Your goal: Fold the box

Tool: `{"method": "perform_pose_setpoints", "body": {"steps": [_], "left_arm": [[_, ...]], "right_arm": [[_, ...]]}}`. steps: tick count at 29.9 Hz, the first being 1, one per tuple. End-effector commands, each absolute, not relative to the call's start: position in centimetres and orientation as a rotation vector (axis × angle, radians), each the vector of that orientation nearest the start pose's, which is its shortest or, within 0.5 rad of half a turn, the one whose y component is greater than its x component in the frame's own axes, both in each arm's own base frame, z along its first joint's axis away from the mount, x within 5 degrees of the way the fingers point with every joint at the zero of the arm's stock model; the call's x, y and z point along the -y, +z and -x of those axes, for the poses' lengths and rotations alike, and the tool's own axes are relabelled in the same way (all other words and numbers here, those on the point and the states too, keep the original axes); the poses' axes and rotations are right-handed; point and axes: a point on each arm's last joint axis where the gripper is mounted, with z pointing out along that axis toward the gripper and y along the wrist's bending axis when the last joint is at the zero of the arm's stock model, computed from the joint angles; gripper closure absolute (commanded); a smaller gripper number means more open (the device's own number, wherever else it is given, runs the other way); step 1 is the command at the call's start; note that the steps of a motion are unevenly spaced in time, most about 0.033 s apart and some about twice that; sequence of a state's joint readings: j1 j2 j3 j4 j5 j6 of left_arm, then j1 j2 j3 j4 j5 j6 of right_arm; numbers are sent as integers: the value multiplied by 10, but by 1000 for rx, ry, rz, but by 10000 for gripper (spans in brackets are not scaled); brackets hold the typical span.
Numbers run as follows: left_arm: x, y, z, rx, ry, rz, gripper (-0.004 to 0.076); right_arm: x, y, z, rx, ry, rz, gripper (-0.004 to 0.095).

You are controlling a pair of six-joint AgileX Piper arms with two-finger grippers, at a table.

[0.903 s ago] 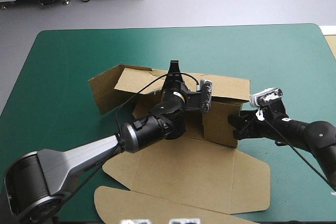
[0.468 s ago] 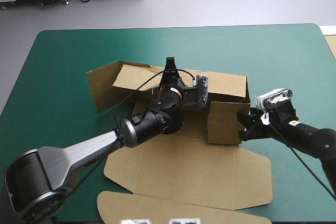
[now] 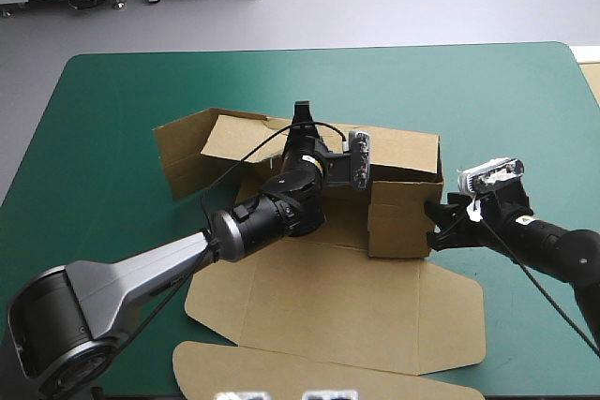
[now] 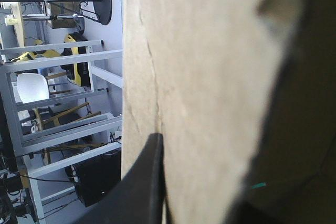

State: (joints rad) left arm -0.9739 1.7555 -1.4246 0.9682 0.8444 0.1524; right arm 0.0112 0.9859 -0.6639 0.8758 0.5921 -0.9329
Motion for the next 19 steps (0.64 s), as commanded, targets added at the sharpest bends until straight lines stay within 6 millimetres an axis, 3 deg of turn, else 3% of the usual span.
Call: {"method": "perform_pose_setpoints", "body": {"steps": [1, 11, 19], "left_arm": [[273, 296, -258, -1806, 734, -1634, 733], [274, 296, -258, -1802, 727, -1634, 733], [274, 296, -258, -1804, 725, -1634, 733]], "right_arm": [[-39, 304, -196, -2081, 401, 362, 488], [-41, 287, -214, -2155, 483, 289, 540], [-36, 285, -223, -2135, 424, 216, 853]]}}
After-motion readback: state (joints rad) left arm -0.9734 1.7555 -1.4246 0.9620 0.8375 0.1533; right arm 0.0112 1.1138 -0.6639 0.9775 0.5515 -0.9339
